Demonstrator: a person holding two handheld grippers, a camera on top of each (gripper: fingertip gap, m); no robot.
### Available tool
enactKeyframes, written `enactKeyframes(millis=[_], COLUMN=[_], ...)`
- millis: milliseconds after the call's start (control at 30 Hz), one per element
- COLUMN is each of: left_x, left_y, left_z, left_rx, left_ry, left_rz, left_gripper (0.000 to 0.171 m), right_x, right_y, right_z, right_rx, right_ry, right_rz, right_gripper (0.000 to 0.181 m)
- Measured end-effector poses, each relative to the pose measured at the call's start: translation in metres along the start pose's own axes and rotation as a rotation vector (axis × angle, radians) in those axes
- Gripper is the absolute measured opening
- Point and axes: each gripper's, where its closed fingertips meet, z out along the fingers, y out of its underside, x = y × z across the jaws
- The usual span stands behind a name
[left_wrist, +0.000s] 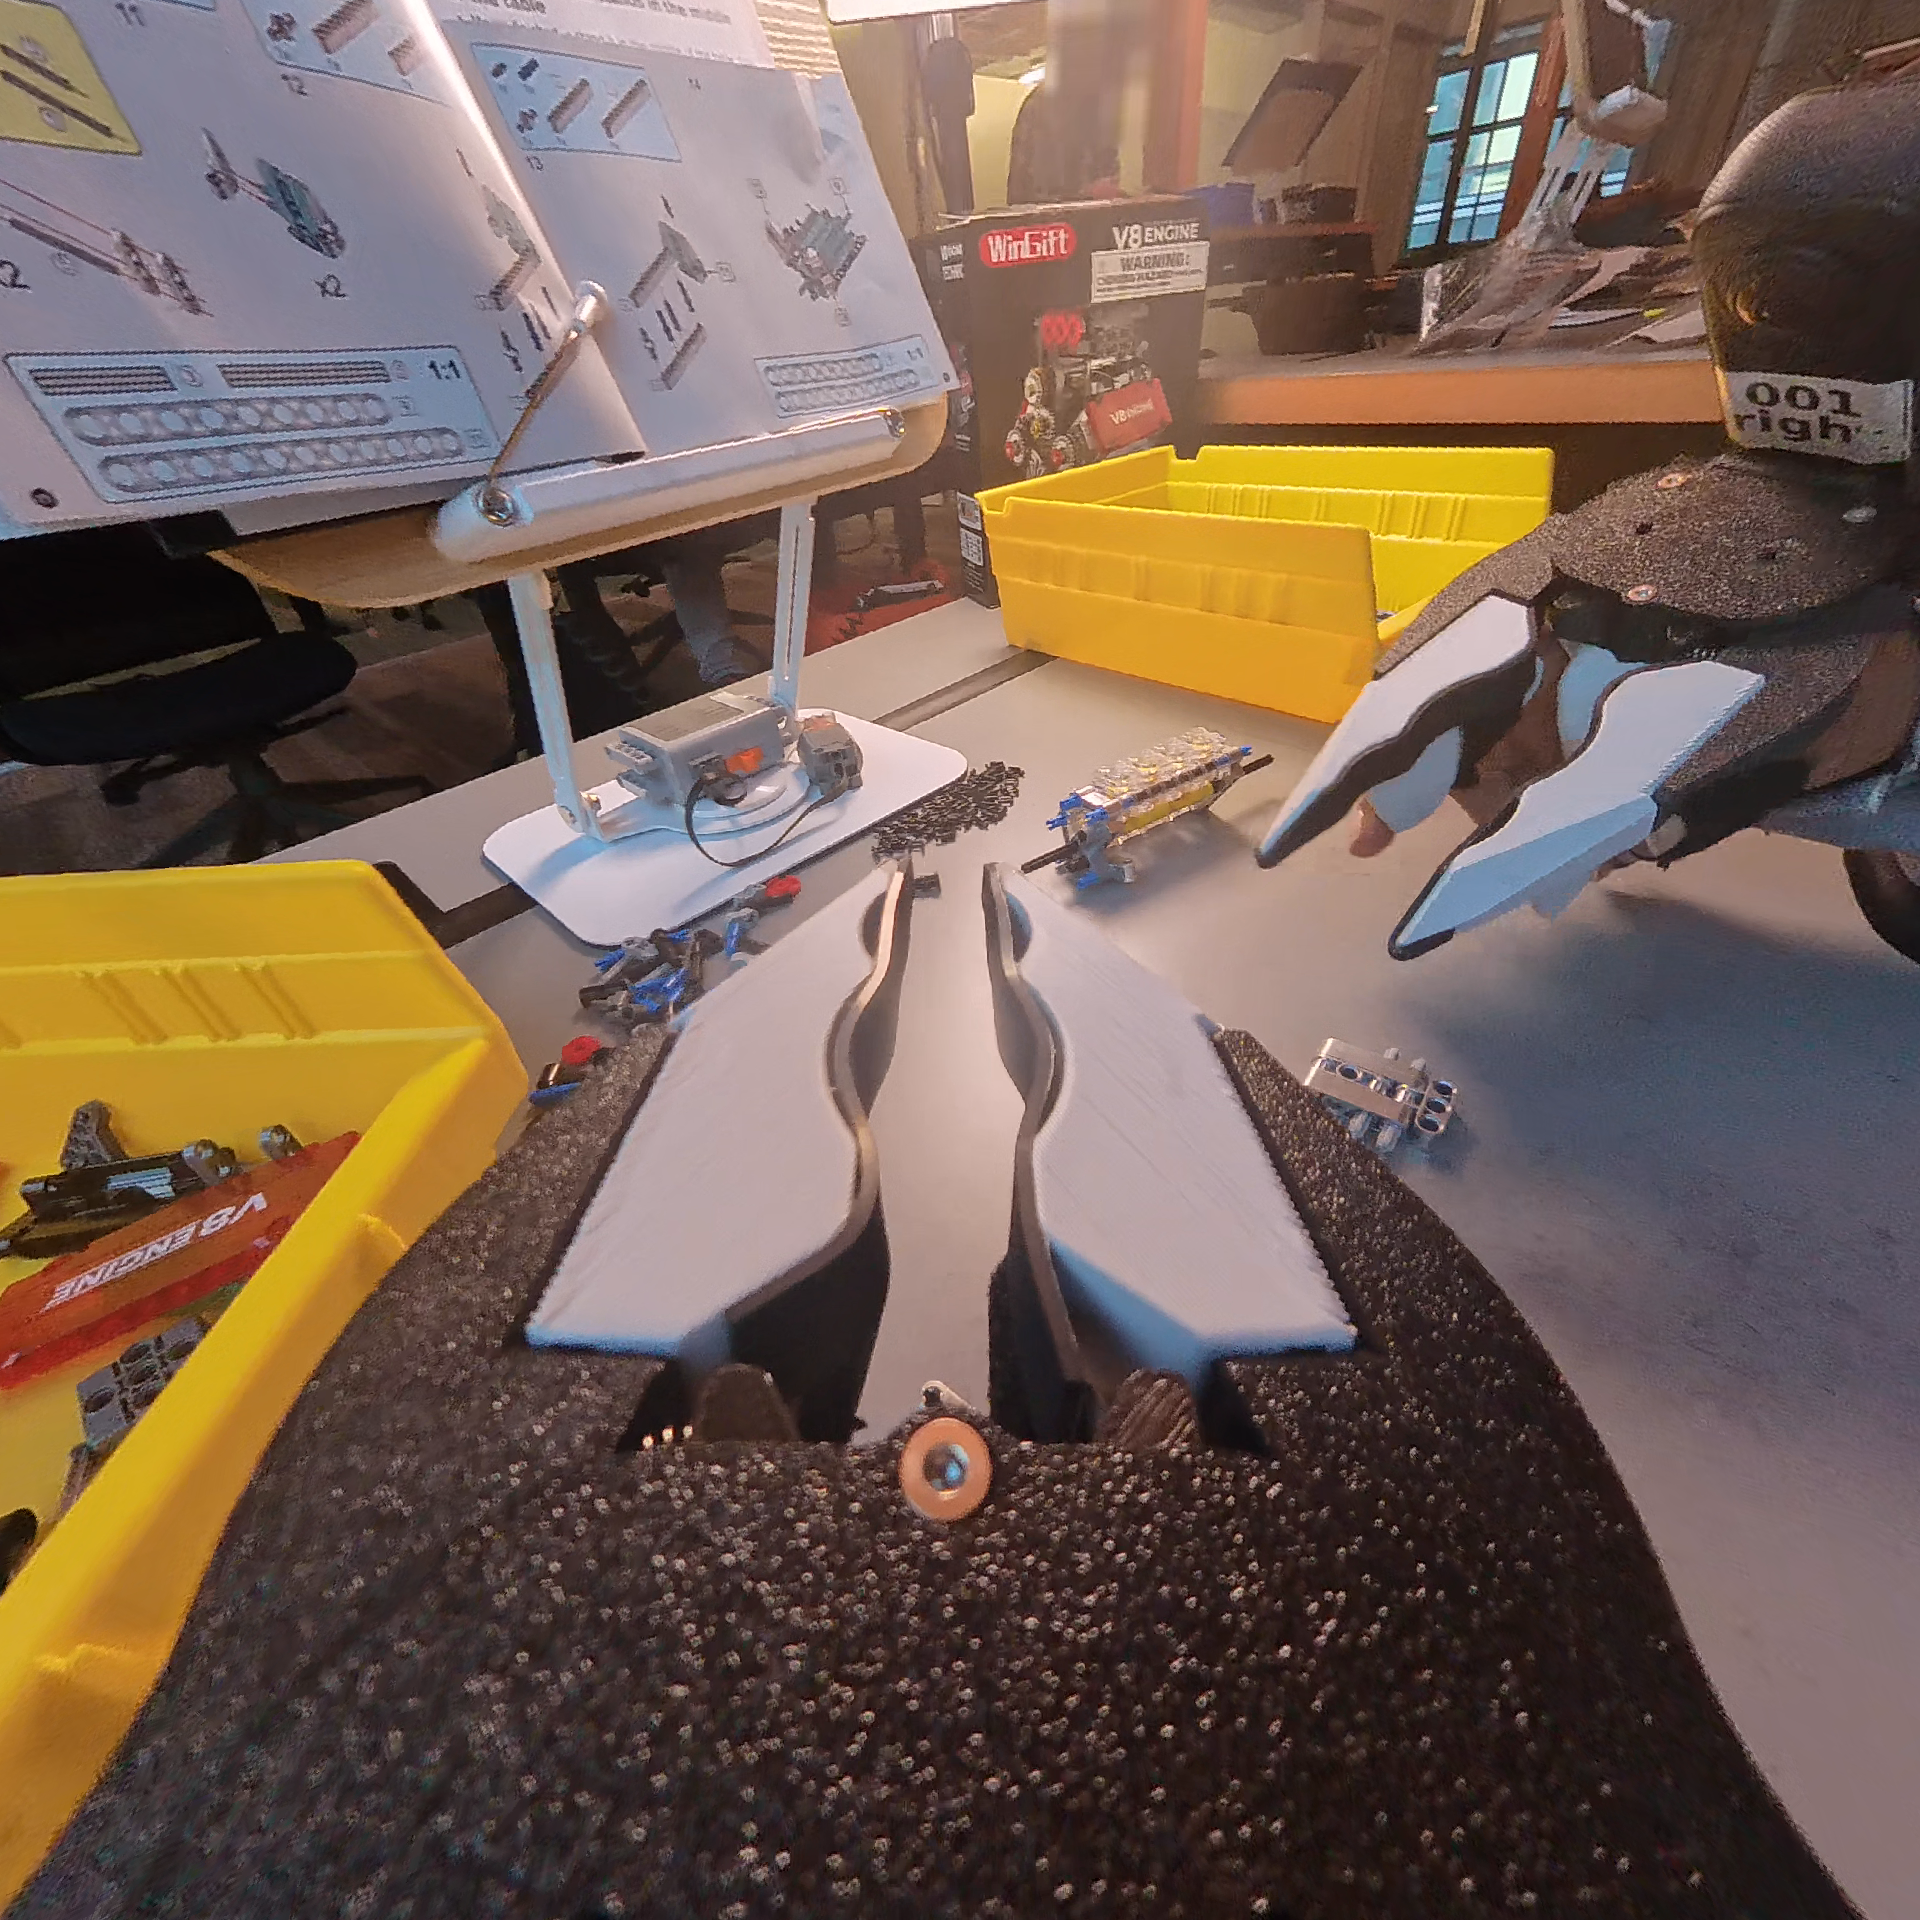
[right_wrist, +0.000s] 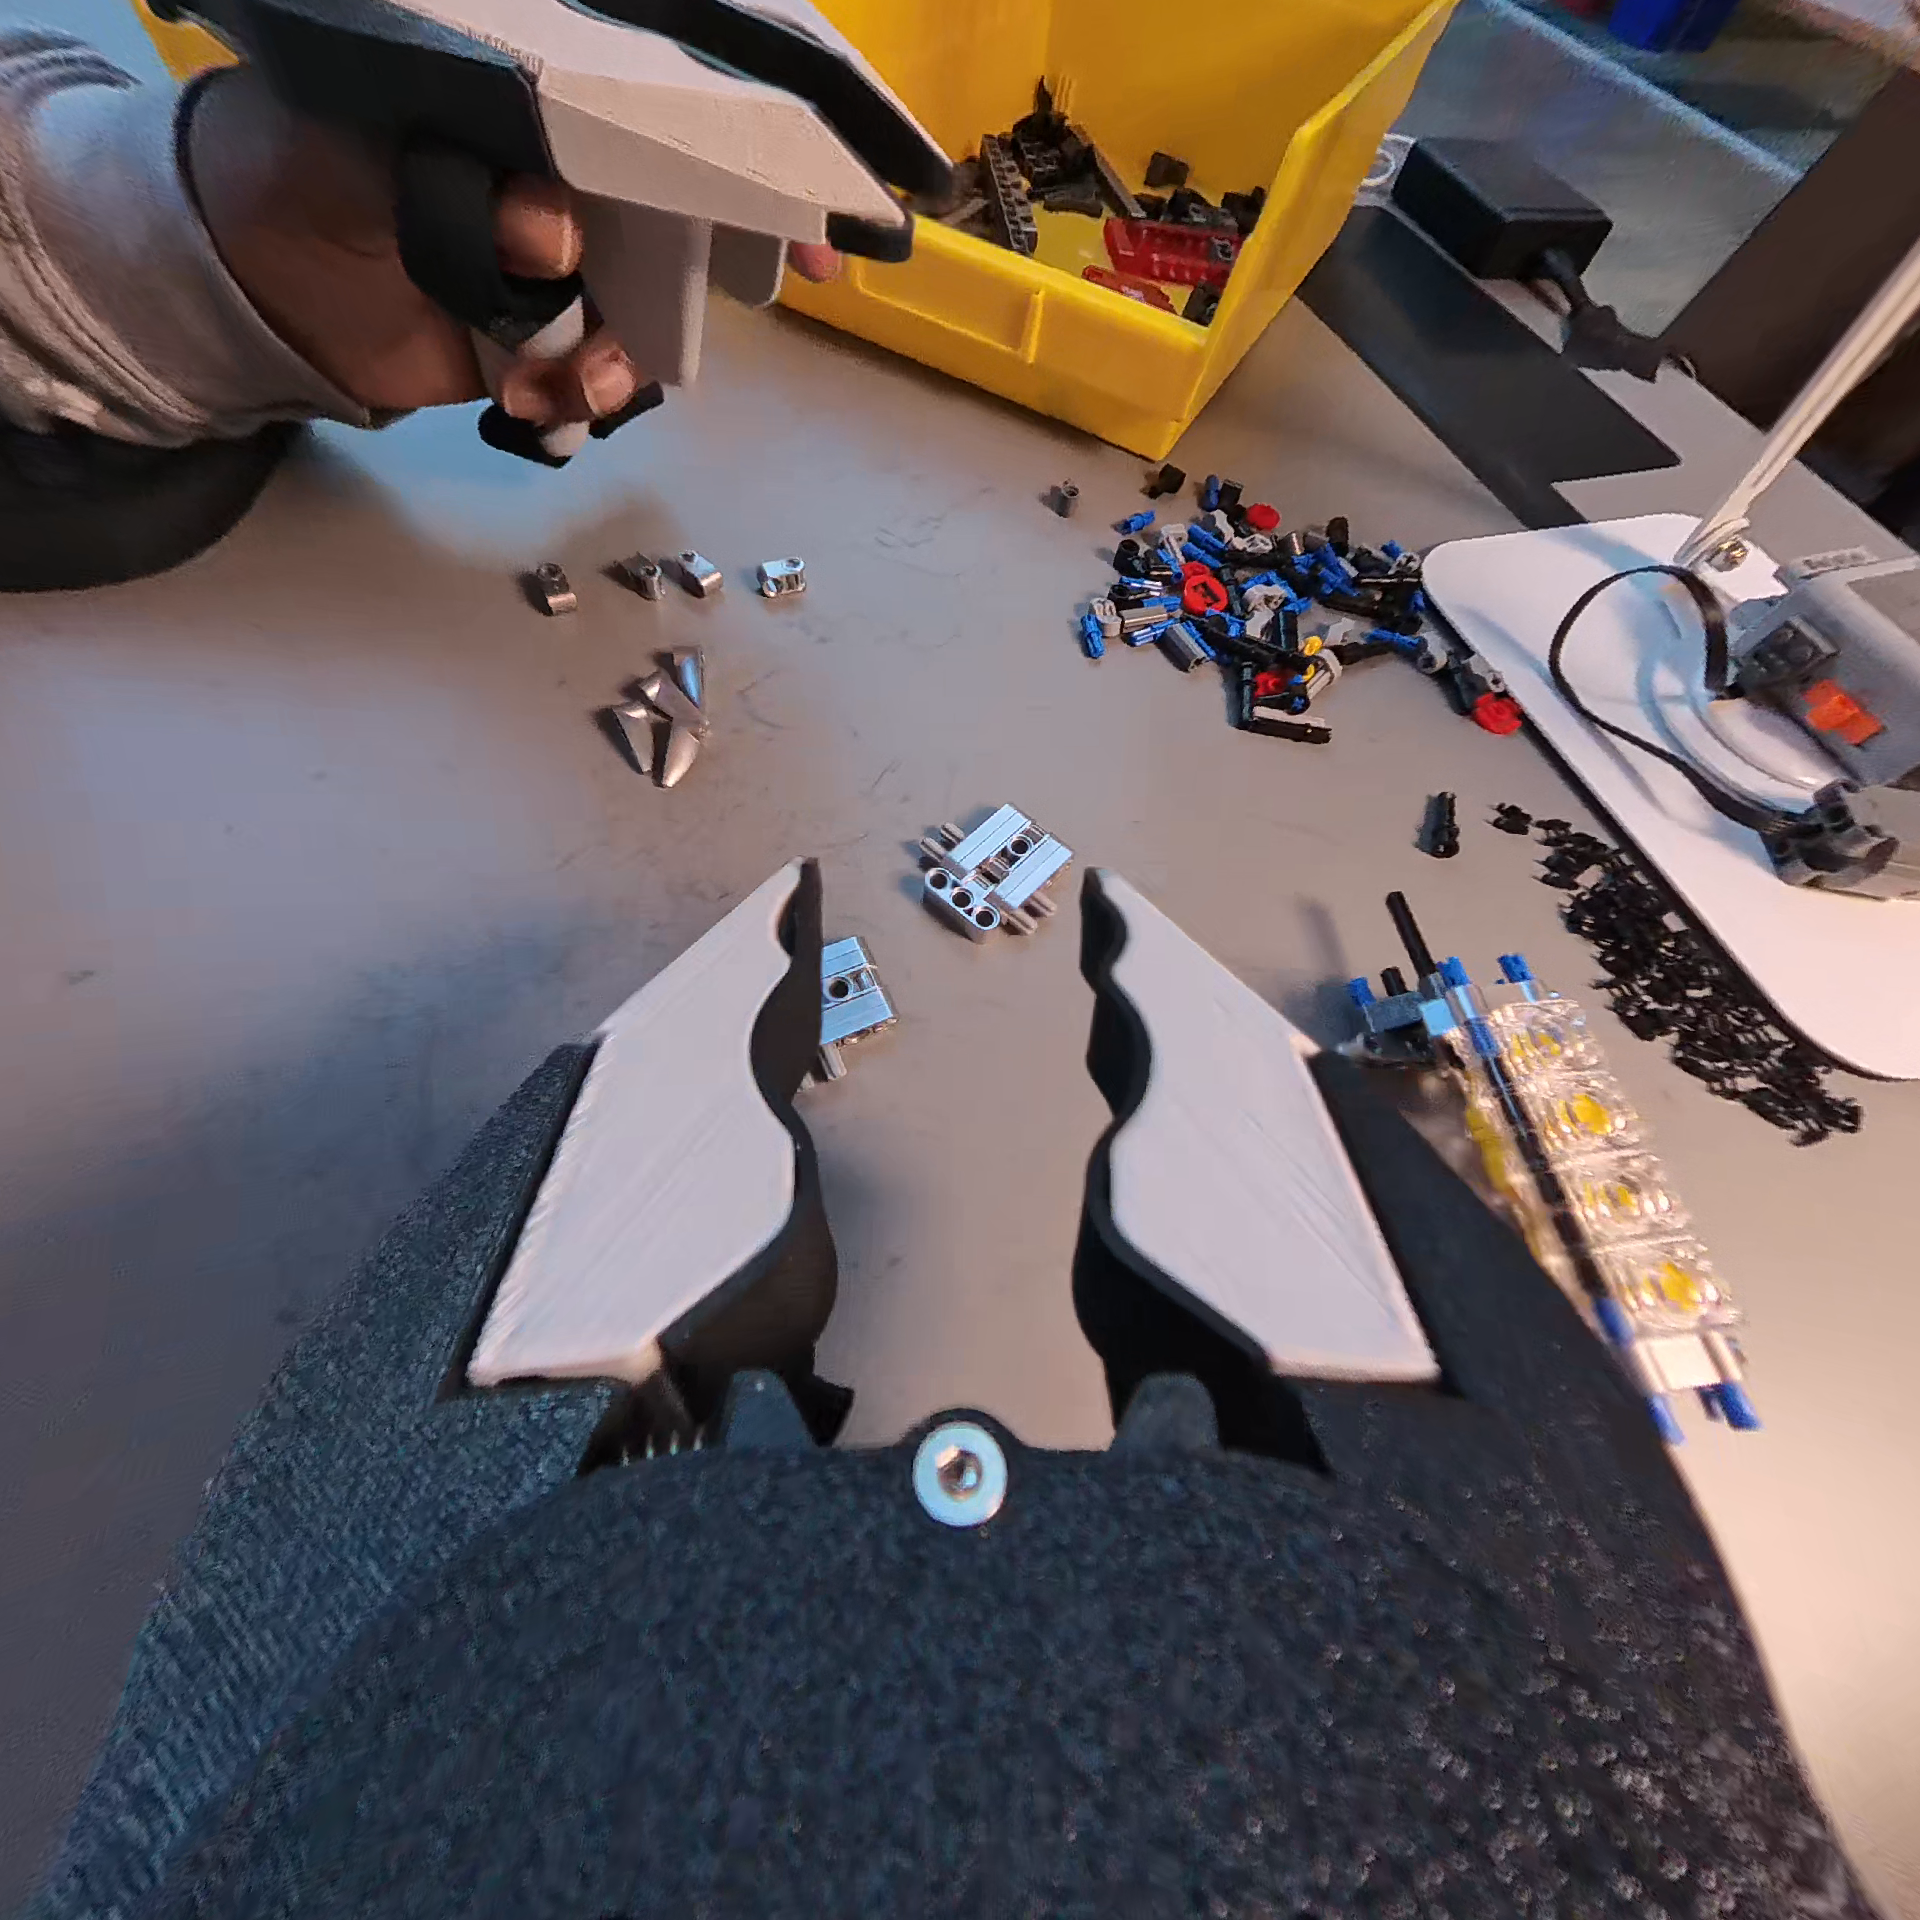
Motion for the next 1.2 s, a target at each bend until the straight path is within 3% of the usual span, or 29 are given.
enactKeyframes(millis=[233,467,633,767,933,1000,1033,1100,1200], left_x=[-0.023,-0.024,-0.018,-0.015,-0.011,-0.008,-0.007,-0.004,-0.002], left_y=[0.001,0.009,0.011,0.014,0.019,0.021,0.022,0.023,0.022], left_z=[-0.007,-0.005,-0.003,-0.003,0.001,0.002,0.002,0.003,0.003], left_rx=[0.0,-0.041,-0.061,-0.075,-0.096,-0.109,-0.113,-0.114,-0.115], left_ry=[-0.065,-0.068,-0.051,-0.034,-0.034,-0.035,-0.033,-0.024,-0.013], left_rz=[-0.034,-0.031,-0.005,0.009,0.05,0.083,0.096,0.109,0.104], left_gripper=[0.011,0.004,0.0,0.0,0.0,0.0,0.0,0.0,0.0], right_x=[0.006,0.006,0.026,0.019,0.018,0.011,0.008,0.007,0.011], right_y=[-0.008,-0.023,-0.022,-0.007,0.005,0.004,0.006,0.0,-0.011], right_z=[-0.005,-0.011,-0.016,-0.007,-0.004,-0.003,-0.003,-0.005,-0.012], right_rx=[0.101,0.166,0.202,0.123,0.015,-0.003,-0.025,0.005,0.077], right_ry=[0.0,-0.06,0.038,-0.058,0.005,-0.029,-0.045,-0.042,0.003], right_rz=[0.022,0.141,0.184,0.326,0.176,0.189,0.185,0.11,0.028], right_gripper=[0.0,0.0,0.0,0.0,0.009,0.026,0.024,0.0,0.0])
